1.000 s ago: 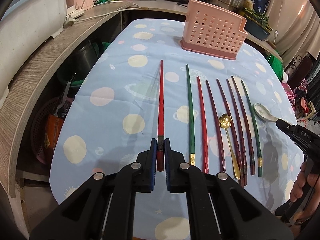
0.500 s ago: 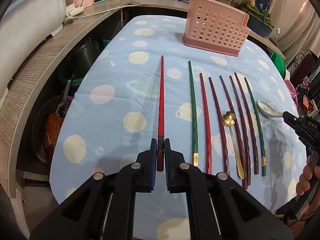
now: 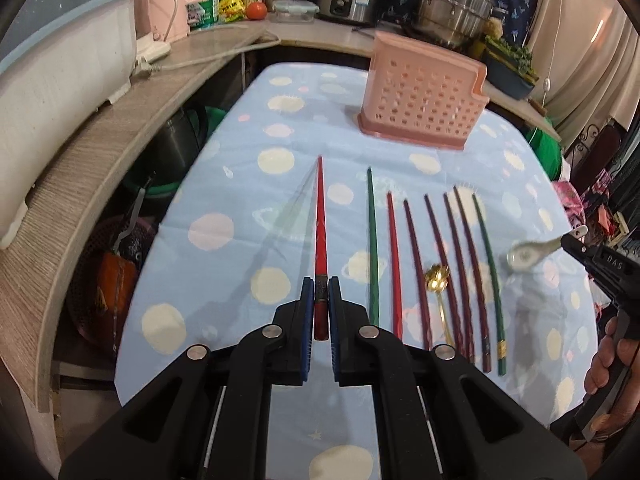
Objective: Organize utensils
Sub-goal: 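Lift the red chopstick with the left tool while the right tool carries the spoon to the pink basket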
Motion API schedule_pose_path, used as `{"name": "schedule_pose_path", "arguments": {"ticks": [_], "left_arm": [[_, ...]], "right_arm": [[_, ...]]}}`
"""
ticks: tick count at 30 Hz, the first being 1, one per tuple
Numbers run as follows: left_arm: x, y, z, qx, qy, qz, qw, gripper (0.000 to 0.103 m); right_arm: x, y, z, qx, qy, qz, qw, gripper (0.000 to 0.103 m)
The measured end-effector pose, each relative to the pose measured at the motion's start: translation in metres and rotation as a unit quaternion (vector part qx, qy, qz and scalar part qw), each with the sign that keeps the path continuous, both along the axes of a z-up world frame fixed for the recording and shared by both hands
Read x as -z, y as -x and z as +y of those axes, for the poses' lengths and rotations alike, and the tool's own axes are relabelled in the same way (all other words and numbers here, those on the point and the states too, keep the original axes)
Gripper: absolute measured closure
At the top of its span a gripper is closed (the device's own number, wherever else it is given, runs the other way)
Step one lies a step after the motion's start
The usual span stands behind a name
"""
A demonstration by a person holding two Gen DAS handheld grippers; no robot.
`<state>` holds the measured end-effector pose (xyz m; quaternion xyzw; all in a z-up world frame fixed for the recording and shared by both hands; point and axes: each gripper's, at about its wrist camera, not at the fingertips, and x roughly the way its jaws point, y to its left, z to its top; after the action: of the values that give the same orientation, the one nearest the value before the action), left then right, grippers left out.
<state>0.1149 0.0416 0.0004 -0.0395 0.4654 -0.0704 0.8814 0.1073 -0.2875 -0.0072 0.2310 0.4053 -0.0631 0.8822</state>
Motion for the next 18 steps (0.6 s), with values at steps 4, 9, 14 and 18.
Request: {"name": "schedule_pose_path", "arguments": {"ticks": [4,9,14,18], "left_arm": [[-0.031,-0.011,0.01,-0.011,0.011,-0.035,0.9993,0.096],[-0.071,-0.035,0.02,-0.02,0.004,-0.089,0.9958,0.096],[-0.11,-0.07,0.024,-0.027,0.003,-0.134,0.9907,0.096],[-0.14,-0.092,0.025,-0.028,0.013,-0.161,0.9864,0.096]], "right_arm": [[-0.021,-0.005,0.001,-0.007,0.019,-0.017,1.0,0.096],[-0.049,-0.018,0.002,-0.015,0.038,-0.043,0.998,0.096],[-0.07,-0.039,0.006,-0.025,0.045,-0.065,0.997,0.096],[-0.086,-0.061,0.005,-0.025,0.041,-0.083,0.995,0.096]]}}
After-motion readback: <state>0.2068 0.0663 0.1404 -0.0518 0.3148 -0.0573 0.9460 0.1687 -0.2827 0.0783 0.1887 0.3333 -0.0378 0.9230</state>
